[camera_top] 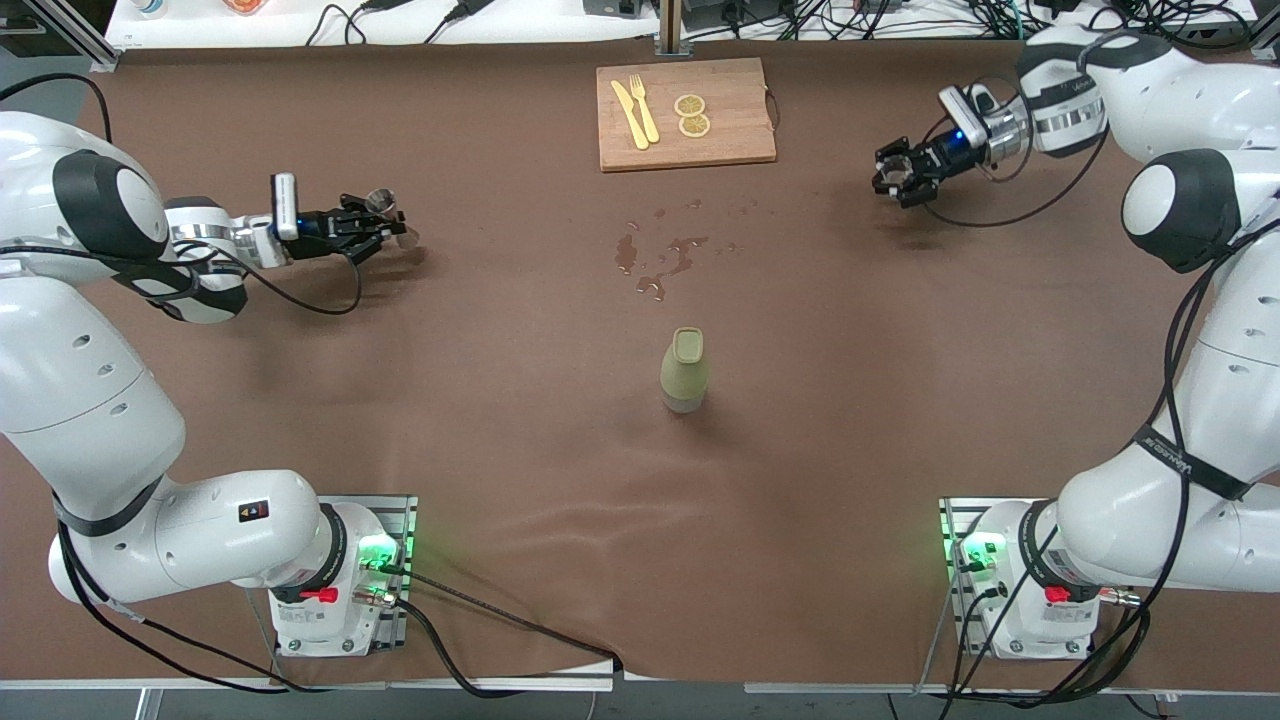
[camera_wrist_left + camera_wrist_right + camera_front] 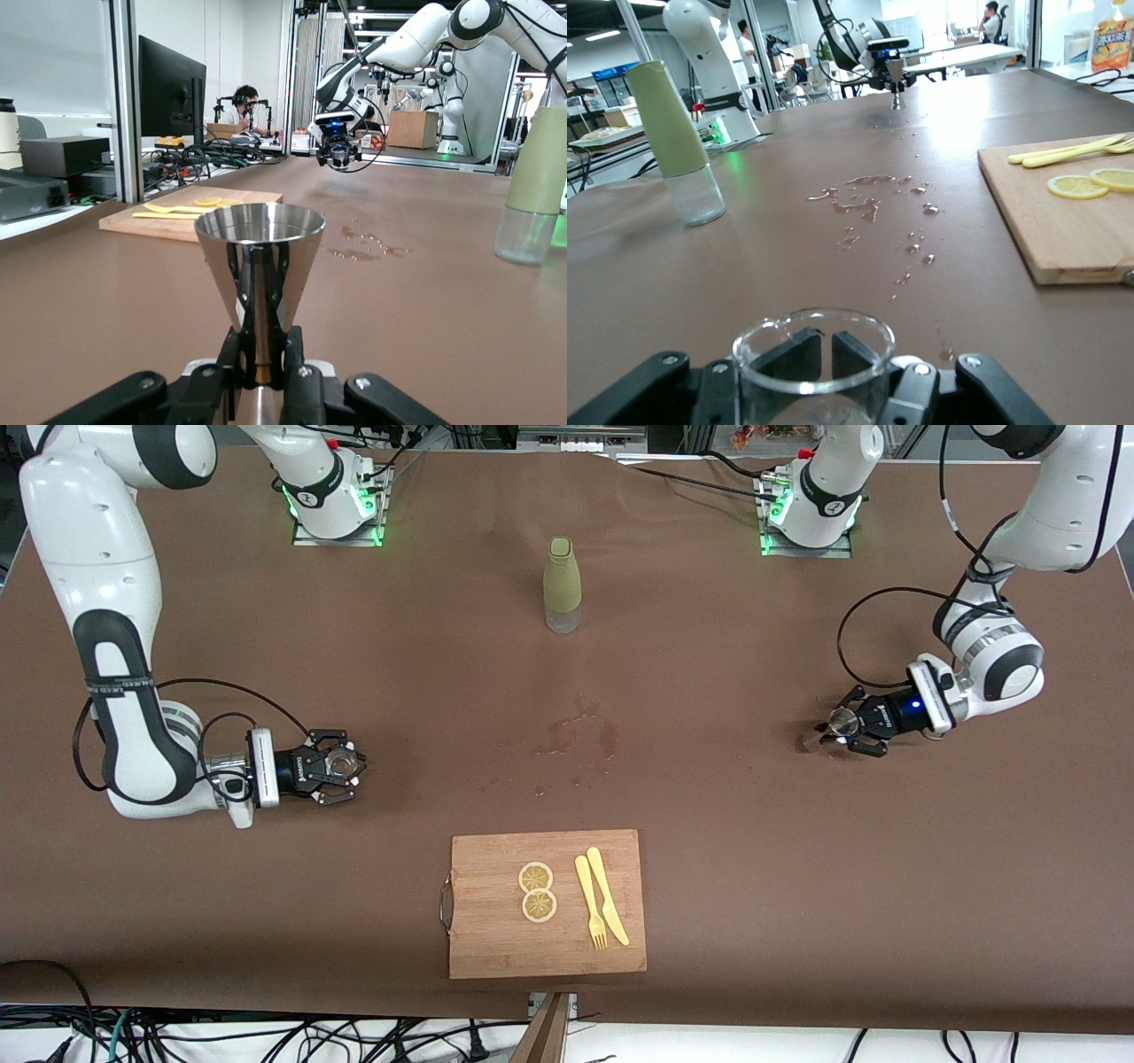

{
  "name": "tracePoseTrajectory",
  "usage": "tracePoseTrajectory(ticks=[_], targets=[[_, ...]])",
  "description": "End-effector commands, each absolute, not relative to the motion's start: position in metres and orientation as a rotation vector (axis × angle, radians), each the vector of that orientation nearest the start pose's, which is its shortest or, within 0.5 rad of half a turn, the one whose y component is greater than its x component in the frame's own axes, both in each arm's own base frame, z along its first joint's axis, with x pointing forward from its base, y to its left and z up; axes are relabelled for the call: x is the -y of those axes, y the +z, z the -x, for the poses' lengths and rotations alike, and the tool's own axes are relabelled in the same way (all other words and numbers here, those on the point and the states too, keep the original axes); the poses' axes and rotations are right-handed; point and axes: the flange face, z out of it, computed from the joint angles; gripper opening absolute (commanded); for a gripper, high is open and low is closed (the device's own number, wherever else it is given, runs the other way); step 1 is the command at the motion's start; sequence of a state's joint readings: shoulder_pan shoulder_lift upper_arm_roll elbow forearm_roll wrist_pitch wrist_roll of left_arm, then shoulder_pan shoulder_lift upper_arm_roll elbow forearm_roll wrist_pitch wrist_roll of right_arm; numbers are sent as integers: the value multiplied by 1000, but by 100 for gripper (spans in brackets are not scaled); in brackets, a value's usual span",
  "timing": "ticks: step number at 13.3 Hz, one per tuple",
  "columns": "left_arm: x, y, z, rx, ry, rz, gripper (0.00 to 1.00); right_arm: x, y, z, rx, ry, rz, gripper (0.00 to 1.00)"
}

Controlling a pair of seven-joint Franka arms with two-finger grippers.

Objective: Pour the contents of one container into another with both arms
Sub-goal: 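Lower the jigger onto the table and open the left gripper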

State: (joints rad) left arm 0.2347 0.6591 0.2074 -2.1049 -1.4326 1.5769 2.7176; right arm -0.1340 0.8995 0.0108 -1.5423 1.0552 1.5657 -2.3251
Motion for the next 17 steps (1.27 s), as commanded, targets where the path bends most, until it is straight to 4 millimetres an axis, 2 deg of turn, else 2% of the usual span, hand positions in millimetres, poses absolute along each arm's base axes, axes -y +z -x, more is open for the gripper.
tracePoseTrajectory(ticks=[1, 3, 8, 12, 17], targets=[[-151, 103, -492, 1143, 1276, -1571, 0, 1, 106, -623, 1414, -818, 1232, 15], [-170, 105, -501, 1091, 1239, -1623, 0, 10, 91, -616, 1415, -840, 1221, 15], [-206, 118, -515, 979, 1229, -1737, 0, 9, 82, -613, 1400, -833, 1223, 15], [-215, 96, -522, 932, 1276, -1768, 0, 2, 81, -613, 1406, -826, 1215, 15], [-218, 90, -529, 944, 1284, -1767, 0, 4, 80, -613, 1403, -825, 1216, 15]])
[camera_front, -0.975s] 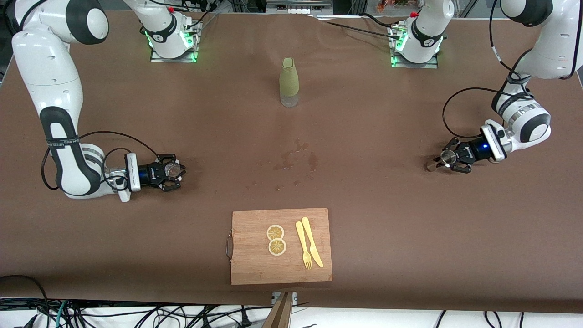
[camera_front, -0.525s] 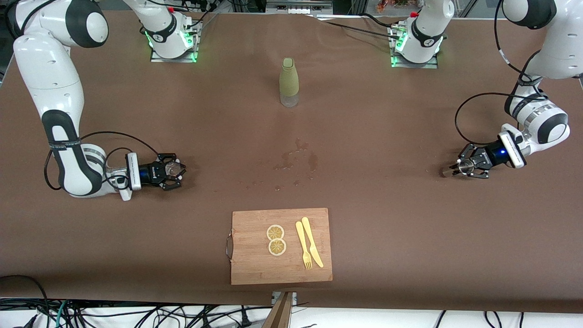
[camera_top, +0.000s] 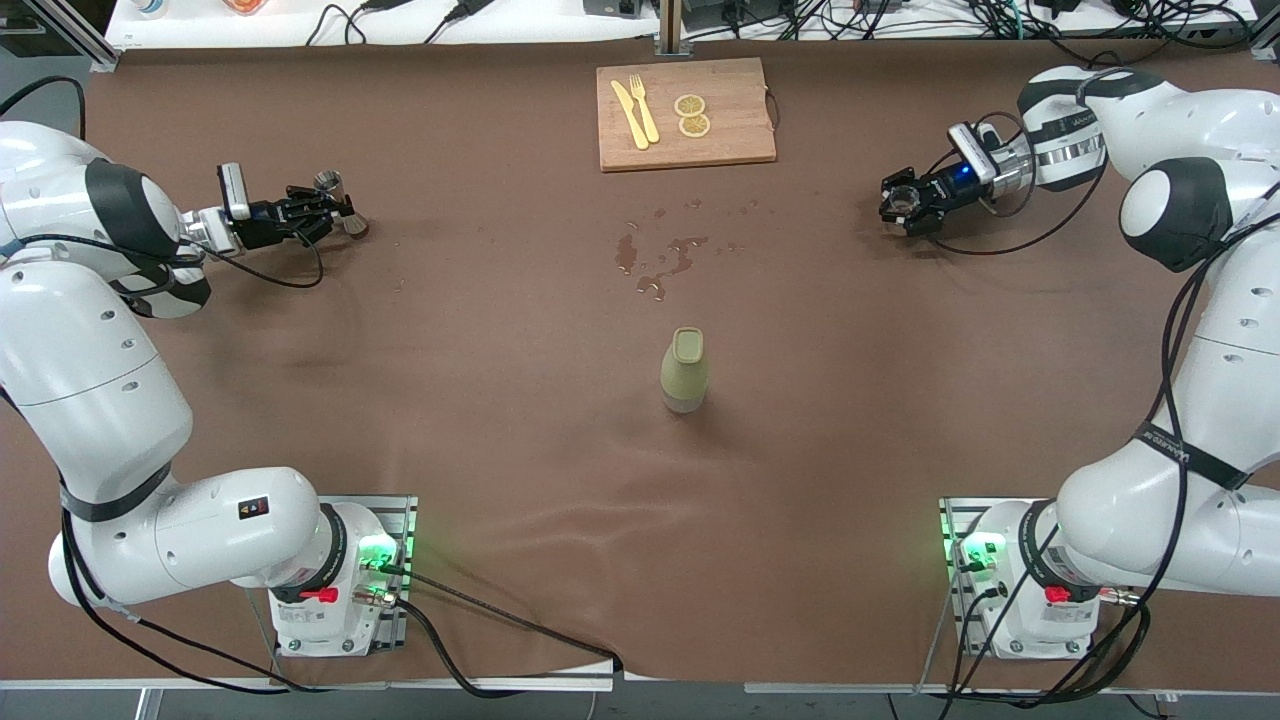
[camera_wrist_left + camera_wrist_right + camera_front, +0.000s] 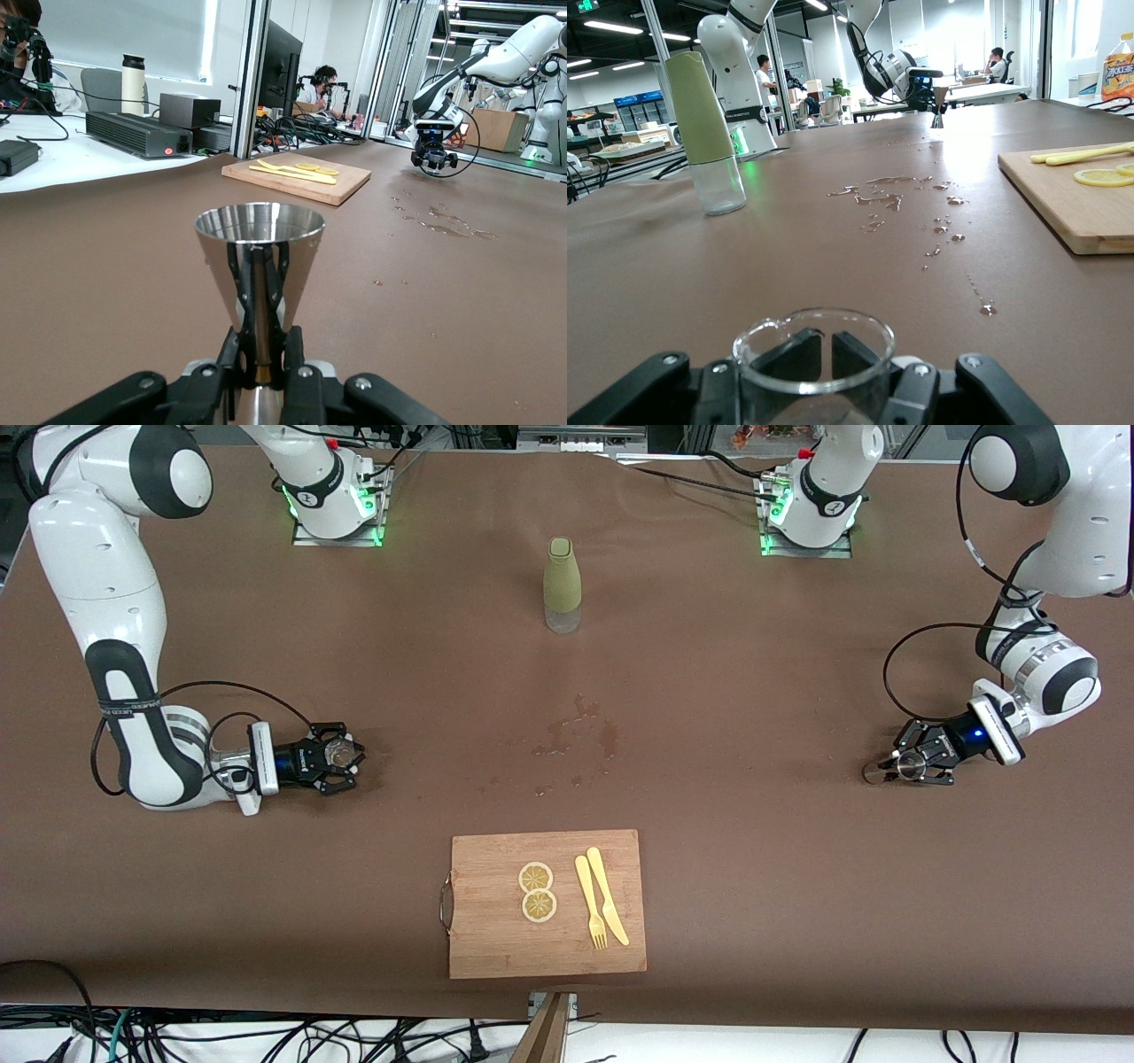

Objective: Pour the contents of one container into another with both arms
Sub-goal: 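Lower the jigger onto the table and open the left gripper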

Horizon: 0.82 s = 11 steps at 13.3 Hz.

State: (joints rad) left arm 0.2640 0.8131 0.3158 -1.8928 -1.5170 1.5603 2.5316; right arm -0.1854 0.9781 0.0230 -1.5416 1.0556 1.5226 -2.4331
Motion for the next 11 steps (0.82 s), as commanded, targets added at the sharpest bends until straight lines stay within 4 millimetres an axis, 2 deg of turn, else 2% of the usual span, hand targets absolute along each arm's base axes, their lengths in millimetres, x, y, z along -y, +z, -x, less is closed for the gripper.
tracePoseTrajectory(ticks=[1, 2, 5, 6, 8, 10, 11], targets=[[-217, 88, -529, 948, 1279, -1766, 25, 5, 80, -613, 1403, -827, 1215, 15], [-217, 87, -528, 965, 1287, -1761, 30, 7, 80, -612, 1400, -831, 1217, 15], [-216, 81, -528, 1009, 1307, -1750, 92, 9, 81, -612, 1402, -836, 1206, 15], [-217, 79, -528, 1011, 1305, -1749, 100, 9, 80, -612, 1420, -853, 1195, 15], [-221, 80, -524, 1016, 1288, -1752, 100, 12, 79, -612, 1453, -875, 1176, 15], [-239, 87, -512, 1074, 1210, -1770, 100, 21, 63, -604, 1455, -905, 1155, 15], [-249, 90, -505, 1096, 1164, -1778, 100, 23, 62, -604, 1458, -909, 1155, 15]])
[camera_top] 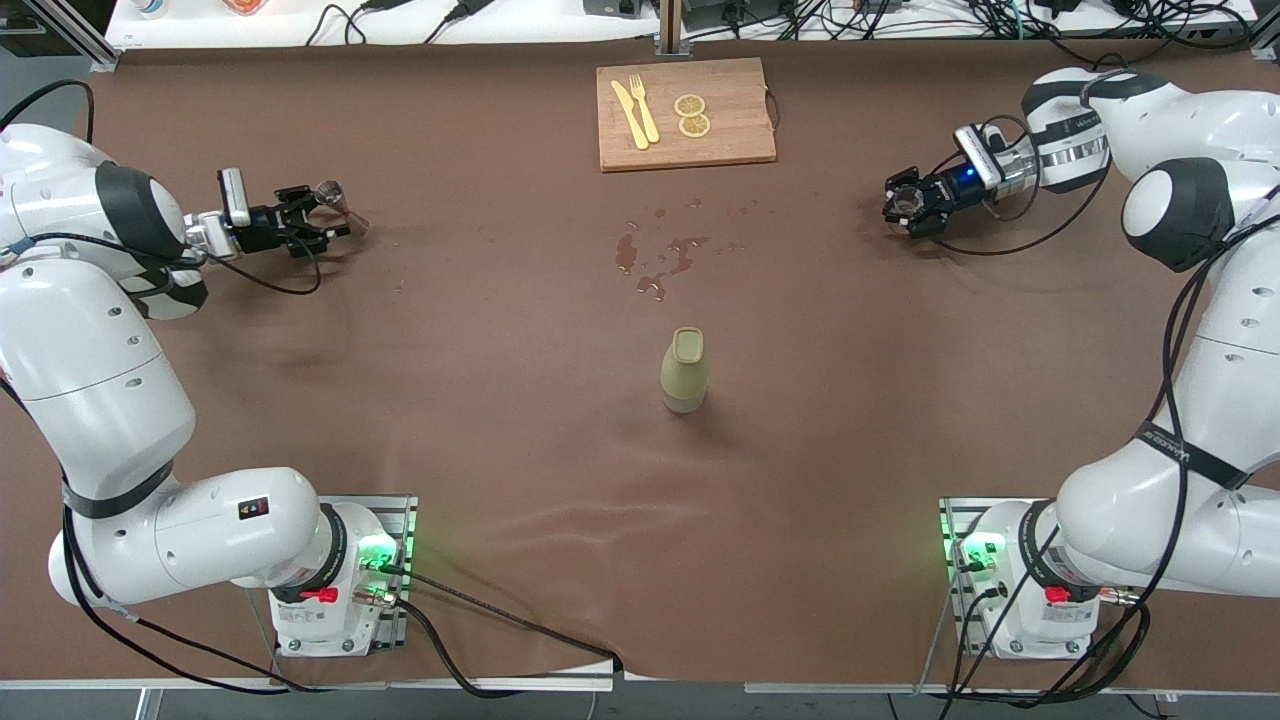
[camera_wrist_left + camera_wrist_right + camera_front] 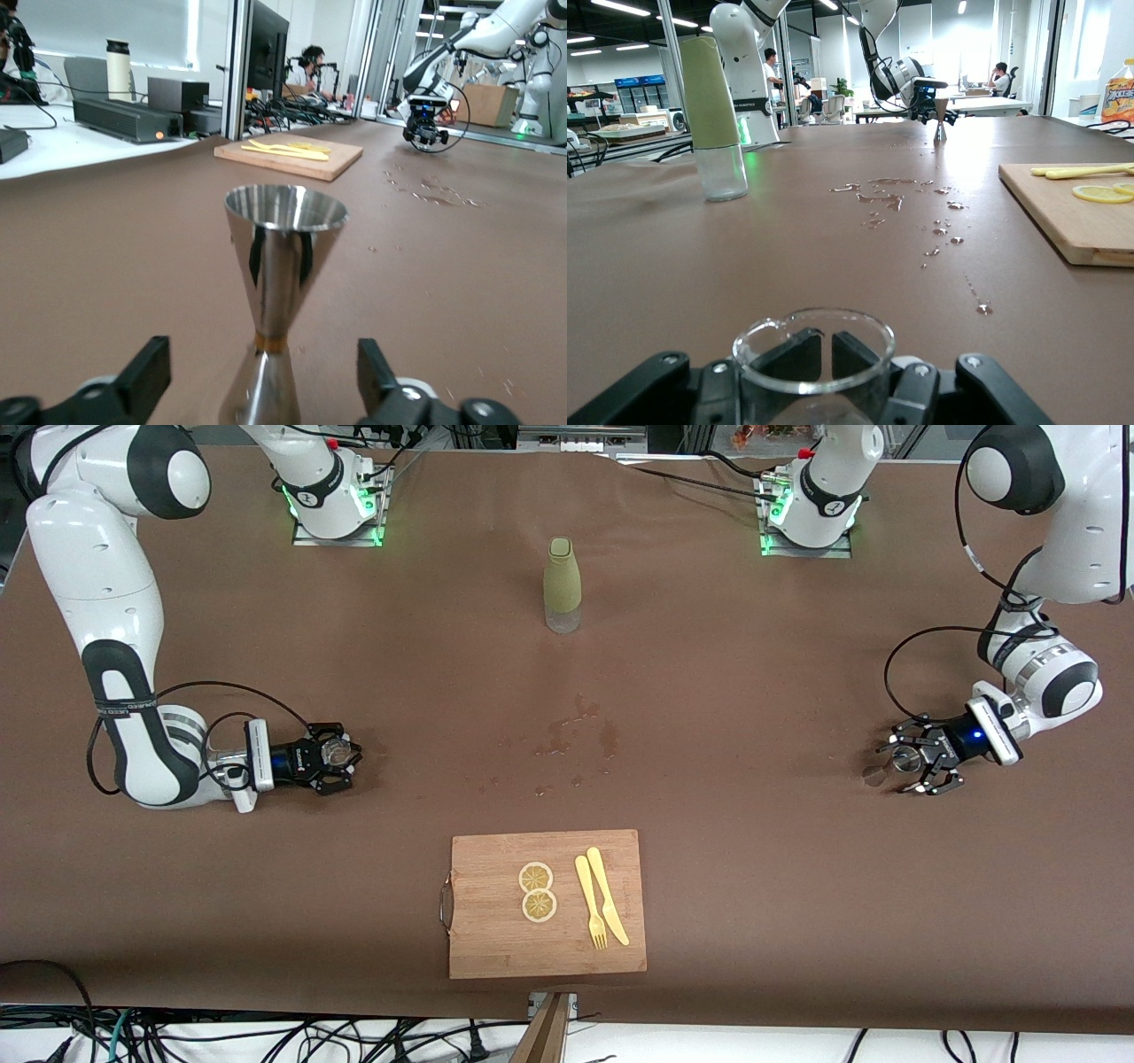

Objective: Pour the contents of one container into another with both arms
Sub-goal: 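Lower the jigger onto the table and open the left gripper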

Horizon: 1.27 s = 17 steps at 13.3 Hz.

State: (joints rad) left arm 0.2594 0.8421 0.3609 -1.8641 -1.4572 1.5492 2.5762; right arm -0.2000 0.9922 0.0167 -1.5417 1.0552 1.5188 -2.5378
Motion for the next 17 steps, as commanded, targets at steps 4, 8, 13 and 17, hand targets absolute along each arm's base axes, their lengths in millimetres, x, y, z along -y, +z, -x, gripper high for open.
tracePoseTrajectory(ticks=[4, 8, 13, 17], targets=[[-272, 127, -494, 1119, 914, -1850, 100, 22, 63, -605, 1455, -900, 1162, 15], [-295, 233, -503, 1036, 535, -2132, 100, 23, 63, -605, 1453, -901, 1162, 15], [-262, 337, -521, 897, 185, -2396, 100, 28, 65, -605, 1457, -910, 1162, 15], [-225, 397, -527, 793, 55, -2538, 100, 27, 65, -604, 1455, -912, 1153, 15]])
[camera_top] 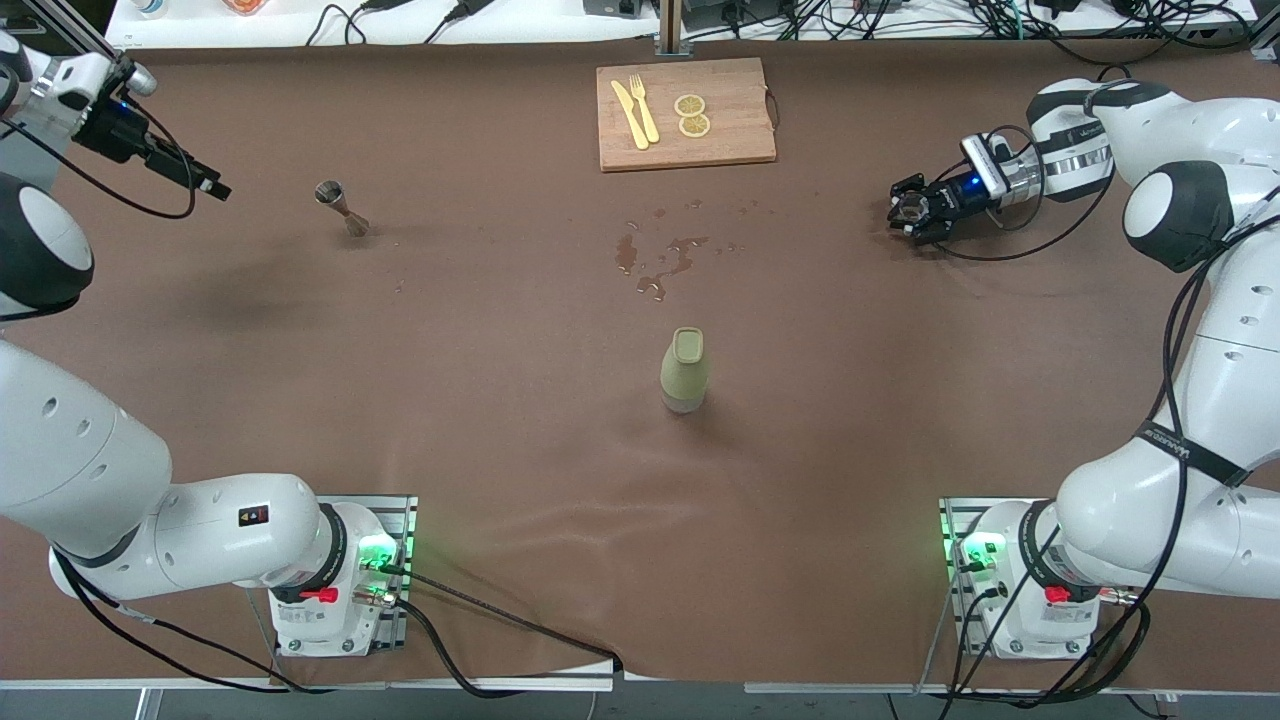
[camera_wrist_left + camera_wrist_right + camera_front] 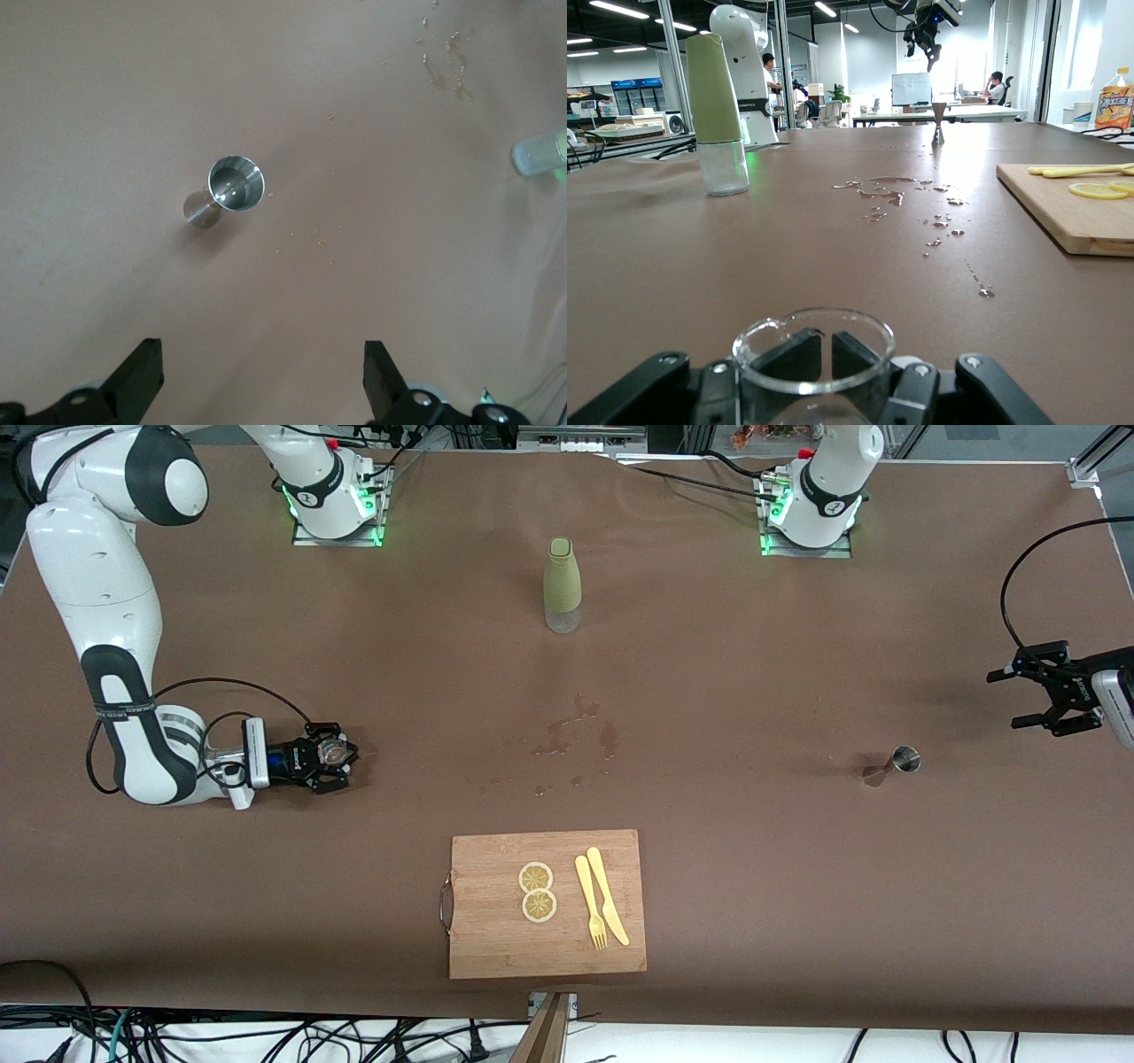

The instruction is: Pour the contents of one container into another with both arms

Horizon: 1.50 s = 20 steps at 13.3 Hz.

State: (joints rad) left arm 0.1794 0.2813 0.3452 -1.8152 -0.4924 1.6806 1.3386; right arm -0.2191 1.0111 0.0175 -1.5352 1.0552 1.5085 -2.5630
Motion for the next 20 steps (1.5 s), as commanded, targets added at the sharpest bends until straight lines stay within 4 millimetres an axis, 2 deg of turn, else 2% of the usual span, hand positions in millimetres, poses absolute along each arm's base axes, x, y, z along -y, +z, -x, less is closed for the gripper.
tracePoseTrajectory(ticks=[1, 3, 5, 6, 10, 12, 14, 18, 20], targets=[[-221, 408, -525, 768, 40, -2568, 100, 26, 65, -604, 1460, -908, 1151, 15], [-211, 428, -523, 723, 7, -2625, 100, 23, 64, -606, 1455, -904, 1168, 15], [-198, 448, -522, 671, -41, -2699, 100, 10, 66, -610, 1463, -899, 1158, 15], [-191, 459, -521, 626, -68, -2745, 100, 12, 66, -609, 1465, -898, 1157, 15], [-138, 499, -526, 494, -147, -2901, 100, 18, 66, -608, 1471, -898, 1154, 15], [-111, 512, -527, 438, -174, -2960, 100, 17, 66, -608, 1470, -900, 1154, 15], [-93, 518, -528, 385, -188, -2998, 100, 22, 66, -607, 1469, -906, 1150, 15], [-79, 531, -527, 211, -213, -3048, 100, 23, 67, -607, 1471, -906, 1151, 15], [-58, 540, -527, 152, -240, -3101, 100, 23, 67, -607, 1472, -908, 1150, 15]])
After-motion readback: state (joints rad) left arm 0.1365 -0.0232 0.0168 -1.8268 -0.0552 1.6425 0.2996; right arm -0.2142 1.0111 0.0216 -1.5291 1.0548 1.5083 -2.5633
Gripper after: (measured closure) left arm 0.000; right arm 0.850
